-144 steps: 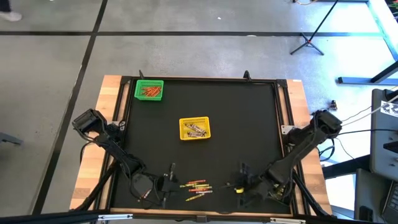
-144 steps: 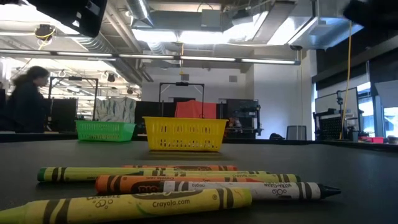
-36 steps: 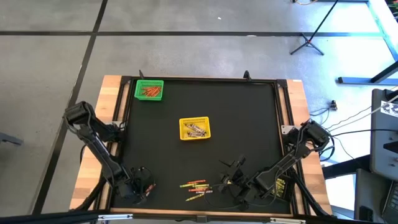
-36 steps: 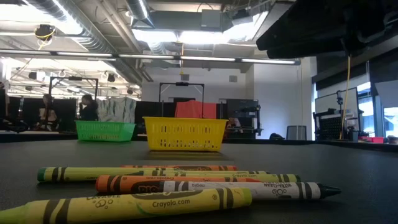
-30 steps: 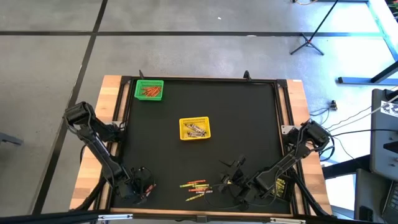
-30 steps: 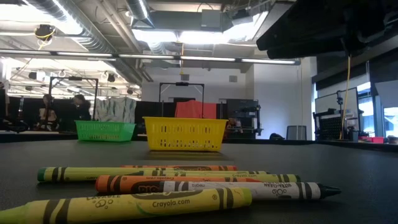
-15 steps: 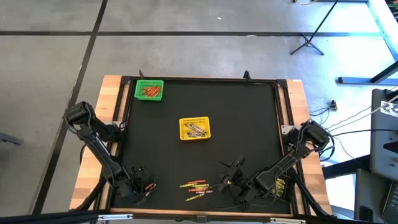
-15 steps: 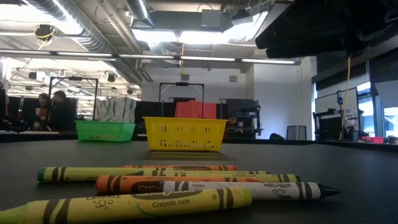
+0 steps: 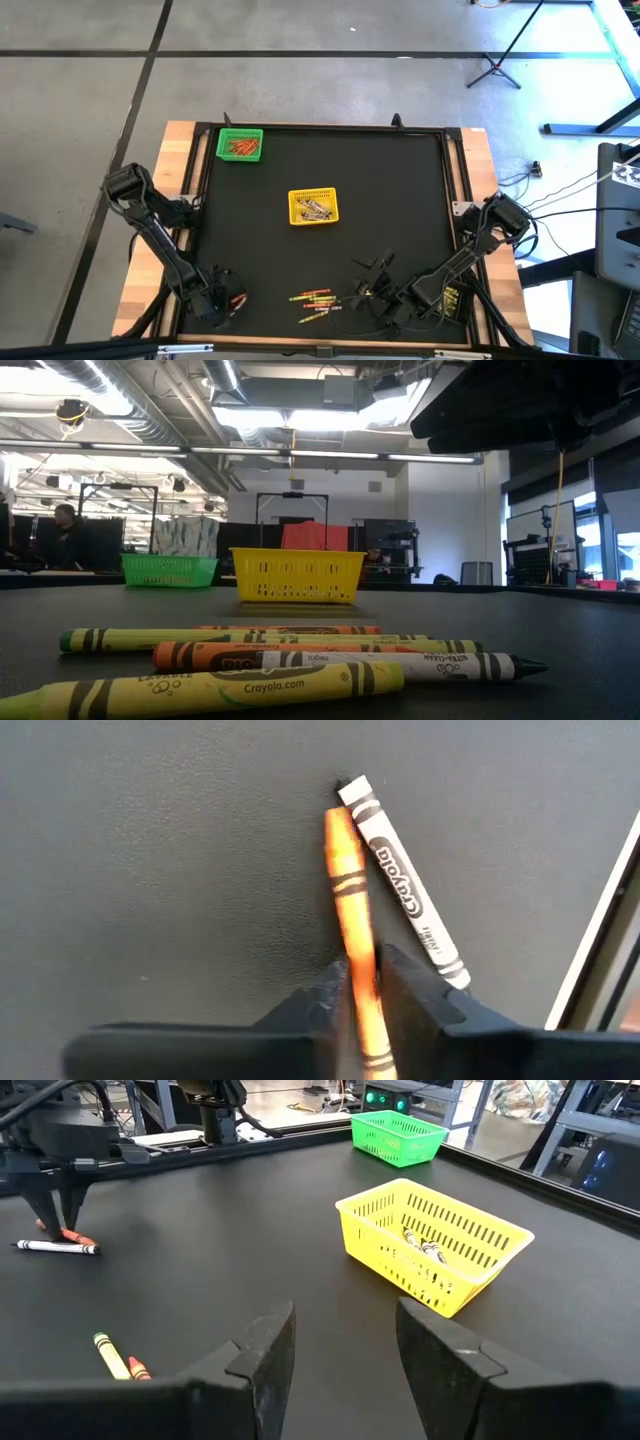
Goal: Sort crayons
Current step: Put the orange crayon into the green bin
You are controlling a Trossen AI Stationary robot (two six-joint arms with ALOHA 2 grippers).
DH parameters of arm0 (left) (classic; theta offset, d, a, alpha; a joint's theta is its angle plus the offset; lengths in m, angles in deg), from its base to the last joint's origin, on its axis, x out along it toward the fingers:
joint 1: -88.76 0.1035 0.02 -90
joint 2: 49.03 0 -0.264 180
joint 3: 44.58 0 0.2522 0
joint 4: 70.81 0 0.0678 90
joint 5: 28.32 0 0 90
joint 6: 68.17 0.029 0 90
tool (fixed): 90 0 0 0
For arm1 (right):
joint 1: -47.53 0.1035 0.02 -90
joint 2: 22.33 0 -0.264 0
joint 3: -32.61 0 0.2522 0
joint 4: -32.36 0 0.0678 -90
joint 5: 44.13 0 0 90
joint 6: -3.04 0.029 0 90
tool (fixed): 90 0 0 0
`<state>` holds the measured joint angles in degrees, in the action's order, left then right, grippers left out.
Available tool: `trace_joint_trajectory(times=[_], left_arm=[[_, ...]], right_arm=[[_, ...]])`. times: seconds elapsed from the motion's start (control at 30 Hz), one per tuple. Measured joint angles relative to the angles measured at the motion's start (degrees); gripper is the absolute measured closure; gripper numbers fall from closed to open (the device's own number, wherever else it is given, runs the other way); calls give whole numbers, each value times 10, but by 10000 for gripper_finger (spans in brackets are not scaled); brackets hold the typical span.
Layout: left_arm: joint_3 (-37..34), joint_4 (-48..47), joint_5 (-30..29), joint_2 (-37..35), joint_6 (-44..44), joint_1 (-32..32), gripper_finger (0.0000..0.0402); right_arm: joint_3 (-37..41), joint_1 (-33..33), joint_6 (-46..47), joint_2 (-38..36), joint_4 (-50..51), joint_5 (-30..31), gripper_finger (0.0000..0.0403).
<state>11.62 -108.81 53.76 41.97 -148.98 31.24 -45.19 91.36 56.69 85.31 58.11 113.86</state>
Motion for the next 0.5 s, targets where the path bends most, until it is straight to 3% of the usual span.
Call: trace_joint_trajectory(times=[0.2,0.4,0.5], left_arm=[[0,-7,4,-1,19,0,395],[-4,-23,13,-32,22,-1,389],[-3,-13,-28,-56,44,-1,388]], right_arm=[[0,0,0,0,0,1,230],[0,0,-4,0,1,-35,230],[0,-1,-6,0,-1,-36,230]])
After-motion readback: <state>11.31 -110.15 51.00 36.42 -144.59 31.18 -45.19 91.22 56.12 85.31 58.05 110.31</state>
